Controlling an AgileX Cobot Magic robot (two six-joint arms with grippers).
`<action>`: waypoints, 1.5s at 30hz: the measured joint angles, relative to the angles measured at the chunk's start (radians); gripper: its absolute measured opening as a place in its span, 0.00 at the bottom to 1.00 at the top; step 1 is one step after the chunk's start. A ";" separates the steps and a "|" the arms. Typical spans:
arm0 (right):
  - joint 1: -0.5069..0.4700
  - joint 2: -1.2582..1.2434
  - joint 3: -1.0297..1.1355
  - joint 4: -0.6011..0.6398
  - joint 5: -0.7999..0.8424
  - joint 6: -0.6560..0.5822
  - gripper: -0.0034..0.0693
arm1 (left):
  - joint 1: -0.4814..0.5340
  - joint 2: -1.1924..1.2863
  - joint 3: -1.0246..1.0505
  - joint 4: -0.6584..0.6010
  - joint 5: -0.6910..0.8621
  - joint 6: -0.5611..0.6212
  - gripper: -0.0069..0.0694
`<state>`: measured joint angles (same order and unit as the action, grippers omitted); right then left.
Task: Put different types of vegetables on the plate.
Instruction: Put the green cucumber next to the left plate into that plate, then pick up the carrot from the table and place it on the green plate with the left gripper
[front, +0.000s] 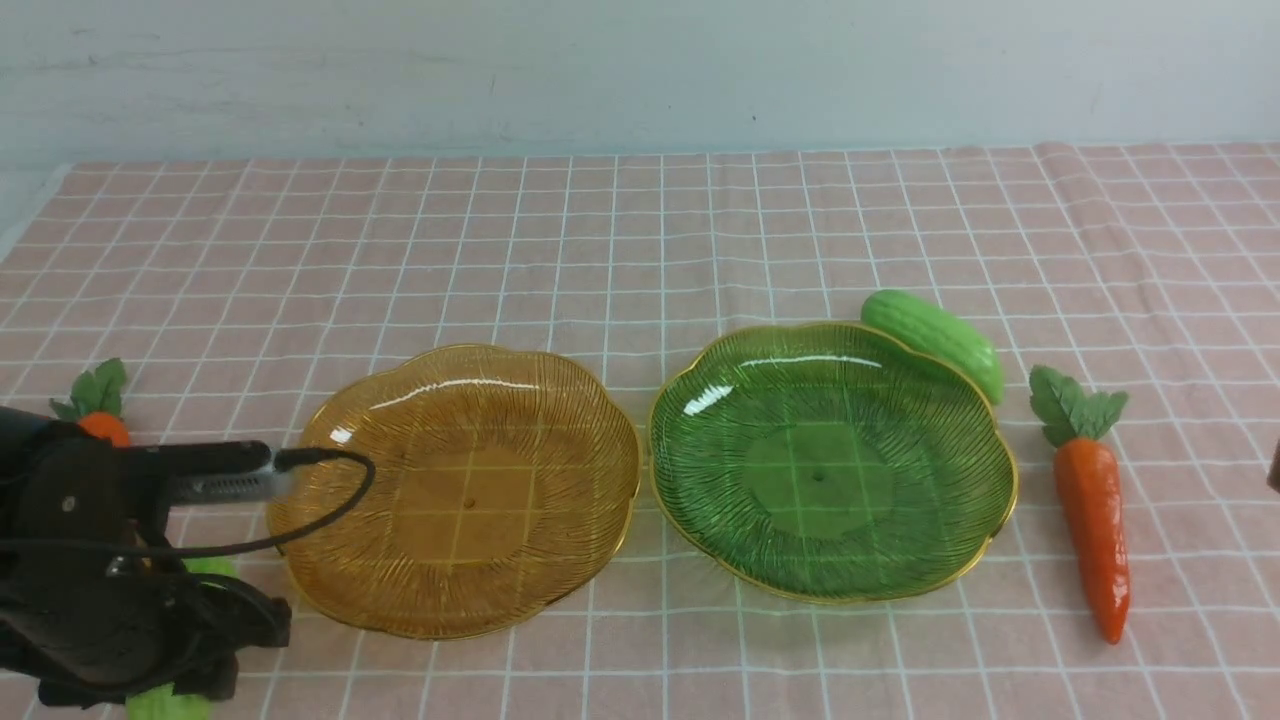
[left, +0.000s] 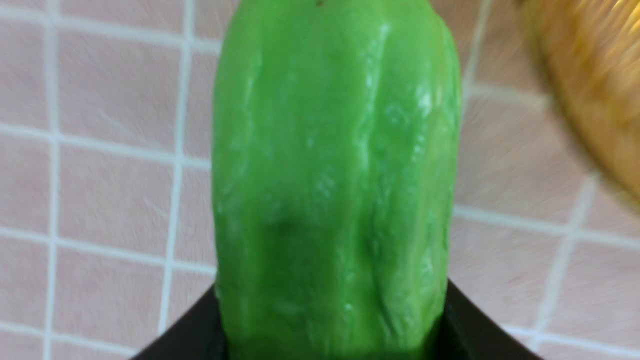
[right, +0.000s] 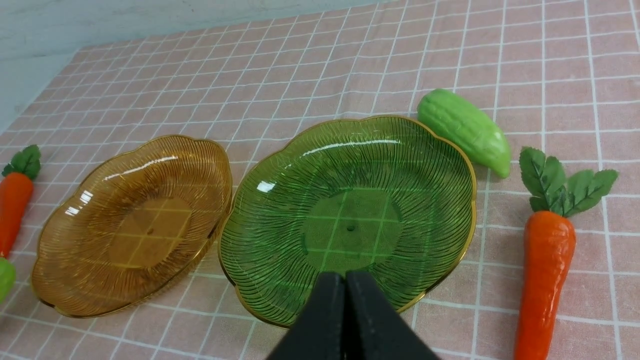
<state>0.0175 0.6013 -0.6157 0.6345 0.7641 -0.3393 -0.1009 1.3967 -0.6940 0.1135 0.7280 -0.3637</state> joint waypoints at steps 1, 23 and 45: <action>0.000 0.000 0.000 0.001 0.000 0.000 0.03 | -0.001 -0.018 -0.007 -0.003 -0.004 0.000 0.51; 0.000 0.000 0.000 0.010 0.000 -0.004 0.03 | -0.163 0.285 -0.360 -0.132 -0.013 0.111 0.67; 0.000 0.000 0.000 0.014 -0.004 -0.015 0.03 | 0.345 0.353 -0.604 -0.101 0.196 0.130 0.12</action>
<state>0.0175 0.6013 -0.6157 0.6482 0.7598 -0.3541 0.2445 1.7493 -1.2982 0.0124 0.9243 -0.2340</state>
